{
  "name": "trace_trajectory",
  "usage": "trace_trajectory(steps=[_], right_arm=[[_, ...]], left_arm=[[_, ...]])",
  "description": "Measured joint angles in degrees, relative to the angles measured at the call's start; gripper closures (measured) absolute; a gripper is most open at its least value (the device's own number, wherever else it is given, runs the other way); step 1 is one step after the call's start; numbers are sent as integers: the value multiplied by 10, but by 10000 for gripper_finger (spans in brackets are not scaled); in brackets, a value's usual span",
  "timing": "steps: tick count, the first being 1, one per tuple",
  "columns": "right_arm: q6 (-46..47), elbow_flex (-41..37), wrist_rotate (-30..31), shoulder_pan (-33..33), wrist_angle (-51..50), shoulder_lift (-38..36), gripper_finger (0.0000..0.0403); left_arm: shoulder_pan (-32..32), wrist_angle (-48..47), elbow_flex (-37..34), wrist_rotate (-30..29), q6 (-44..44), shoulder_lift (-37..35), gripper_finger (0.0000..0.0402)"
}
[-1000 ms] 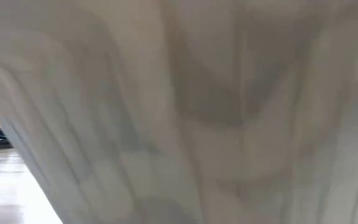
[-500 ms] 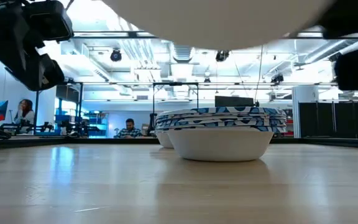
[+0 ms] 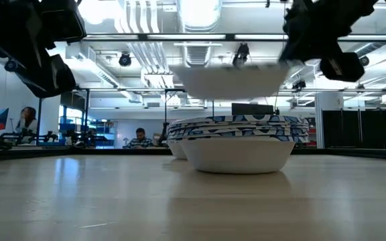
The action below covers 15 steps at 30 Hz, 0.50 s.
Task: Nest bowls inside each other
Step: Stack the white patterned bowl on top of the other white patterned bowl
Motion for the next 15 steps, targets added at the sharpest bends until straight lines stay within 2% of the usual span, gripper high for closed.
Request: trace_trajectory(steps=[3, 7, 15], right_arm=[[-13, 0, -21, -27, -67, -31, 394], [-30, -3, -47, -43, -79, -47, 394], [-2, -8, -60, -44, -59, 0, 394]], left_arm=[[0, 1, 0, 0, 0, -3, 268], [0, 2, 0, -7, -1, -3, 268], [0, 15, 0, -16, 0, -1, 268]])
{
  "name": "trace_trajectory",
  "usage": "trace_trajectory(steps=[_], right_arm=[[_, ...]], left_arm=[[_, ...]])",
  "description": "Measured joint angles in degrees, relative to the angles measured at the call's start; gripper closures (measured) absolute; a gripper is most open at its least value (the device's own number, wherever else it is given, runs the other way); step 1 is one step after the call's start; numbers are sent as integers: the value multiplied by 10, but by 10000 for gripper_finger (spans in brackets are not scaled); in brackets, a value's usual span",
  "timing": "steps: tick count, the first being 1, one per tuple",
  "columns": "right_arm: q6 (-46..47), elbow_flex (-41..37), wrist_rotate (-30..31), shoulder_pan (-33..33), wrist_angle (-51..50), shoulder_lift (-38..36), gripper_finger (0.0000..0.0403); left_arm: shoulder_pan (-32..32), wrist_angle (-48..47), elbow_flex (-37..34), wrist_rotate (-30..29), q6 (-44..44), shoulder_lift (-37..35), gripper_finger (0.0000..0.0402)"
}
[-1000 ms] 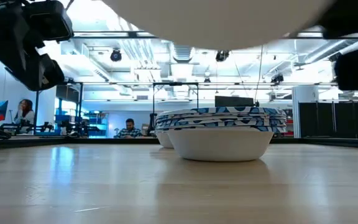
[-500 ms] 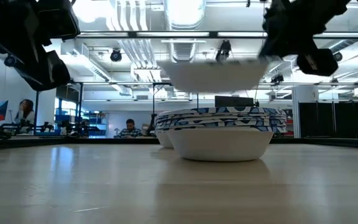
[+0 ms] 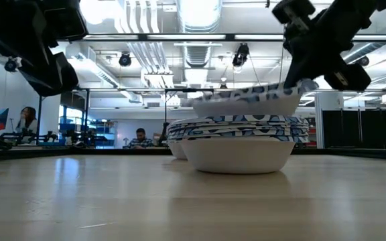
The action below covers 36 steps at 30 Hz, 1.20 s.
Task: Nest bowls inside each other
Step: Stack the white patterned bowl on top of the other white patterned bowl
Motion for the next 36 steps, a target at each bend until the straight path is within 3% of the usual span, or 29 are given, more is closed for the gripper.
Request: trace_trajectory(steps=[7, 18, 30, 36], right_arm=[[23, -20, -41, -1, 63, 64, 394], [41, -28, -43, -2, 103, 122, 390], [39, -28, -57, -8, 110, 104, 255], [25, -28, -57, -16, 110, 89, 220]], left_arm=[[0, 0, 0, -2, 0, 0, 268], [0, 0, 0, -4, -2, 0, 268], [0, 9, 0, -4, 0, 3, 268], [0, 11, 0, -5, 0, 3, 268]])
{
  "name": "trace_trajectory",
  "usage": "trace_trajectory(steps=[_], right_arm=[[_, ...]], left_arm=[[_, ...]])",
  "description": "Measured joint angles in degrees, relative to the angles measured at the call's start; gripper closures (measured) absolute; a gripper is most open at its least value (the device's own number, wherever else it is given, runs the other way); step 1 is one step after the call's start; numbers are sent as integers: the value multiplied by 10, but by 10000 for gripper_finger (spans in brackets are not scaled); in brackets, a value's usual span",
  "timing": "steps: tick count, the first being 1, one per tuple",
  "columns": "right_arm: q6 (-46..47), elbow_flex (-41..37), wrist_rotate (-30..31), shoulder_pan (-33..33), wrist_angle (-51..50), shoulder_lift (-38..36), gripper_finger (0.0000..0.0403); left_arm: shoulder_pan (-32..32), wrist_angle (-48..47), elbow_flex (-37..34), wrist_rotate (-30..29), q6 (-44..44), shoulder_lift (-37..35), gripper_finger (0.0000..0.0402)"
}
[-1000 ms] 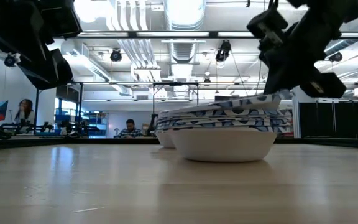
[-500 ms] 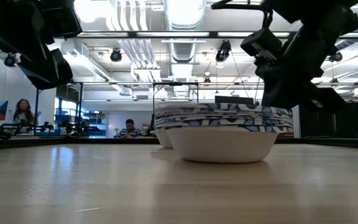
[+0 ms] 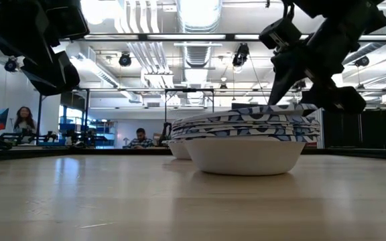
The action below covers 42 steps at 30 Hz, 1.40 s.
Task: Nest bowls inside each other
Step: Stack the white patterned bowl on top of the other white patterned bowl
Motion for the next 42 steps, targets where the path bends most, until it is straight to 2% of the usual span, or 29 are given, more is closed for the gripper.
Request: trace_trajectory(steps=[8, 17, 21, 25, 29, 35, 42], right_arm=[[-41, 0, 0, -7, 0, -10, 216], [-136, 10, 34, -8, 0, -3, 216], [-207, 23, 46, -7, -2, 4, 216], [-253, 51, 48, -6, -54, 16, 216], [-290, 89, 53, 0, -156, 39, 216], [-331, 156, 125, 16, -260, 93, 216], [-350, 218, 218, 7, -214, 140, 216]], left_arm=[[0, 0, 0, 0, 0, 0, 268], [0, 0, 0, 0, 6, 0, 268], [0, 0, 0, 0, 6, 0, 268], [0, -1, 0, 0, 6, 0, 268], [0, -2, 0, 0, 6, 0, 268], [0, -4, 0, 0, 7, 1, 268], [0, -6, 0, 0, 11, 1, 268]])
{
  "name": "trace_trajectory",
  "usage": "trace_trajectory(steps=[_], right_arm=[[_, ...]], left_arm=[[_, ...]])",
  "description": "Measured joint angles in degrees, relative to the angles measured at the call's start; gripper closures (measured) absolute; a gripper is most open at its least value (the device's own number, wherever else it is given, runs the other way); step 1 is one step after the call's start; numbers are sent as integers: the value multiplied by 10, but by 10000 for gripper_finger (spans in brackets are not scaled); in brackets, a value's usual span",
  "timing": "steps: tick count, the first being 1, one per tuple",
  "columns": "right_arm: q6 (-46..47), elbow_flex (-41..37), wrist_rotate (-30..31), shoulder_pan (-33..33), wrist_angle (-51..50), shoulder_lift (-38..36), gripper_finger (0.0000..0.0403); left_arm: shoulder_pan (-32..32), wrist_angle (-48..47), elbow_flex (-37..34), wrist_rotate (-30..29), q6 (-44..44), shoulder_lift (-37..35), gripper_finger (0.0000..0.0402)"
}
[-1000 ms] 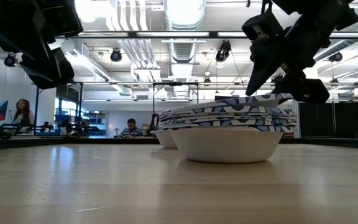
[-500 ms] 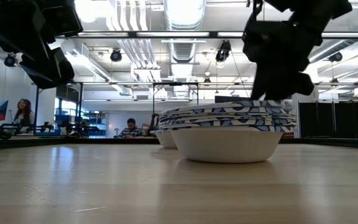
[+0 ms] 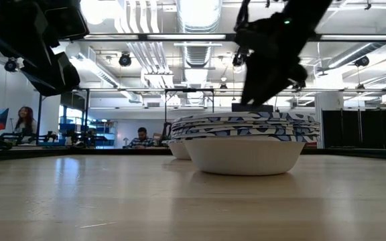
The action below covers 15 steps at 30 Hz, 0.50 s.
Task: Nest bowls inside each other
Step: Stack the white patterned bowl on top of the other white patterned bowl
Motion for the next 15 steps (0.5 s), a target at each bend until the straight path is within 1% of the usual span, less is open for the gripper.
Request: trace_trajectory(steps=[3, 6, 8, 10, 13, 15], right_arm=[[-18, 5, 4, -28, 23, 6, 216], [-103, 0, 4, -55, 60, 3, 216], [-203, -5, -5, -69, 87, -5, 216], [-328, -7, -24, -80, 102, -9, 216], [-533, -7, -36, -97, 96, -13, 216], [-652, -11, -37, -112, 94, -13, 216]], left_arm=[[0, 0, 0, 0, -10, 0, 268], [0, 0, 0, 0, -25, 0, 268], [0, 1, 0, -3, -26, 0, 268], [0, 1, 0, -14, -33, 0, 268], [0, 5, 0, -43, -75, 0, 268], [0, 10, 0, -52, -103, 0, 268]])
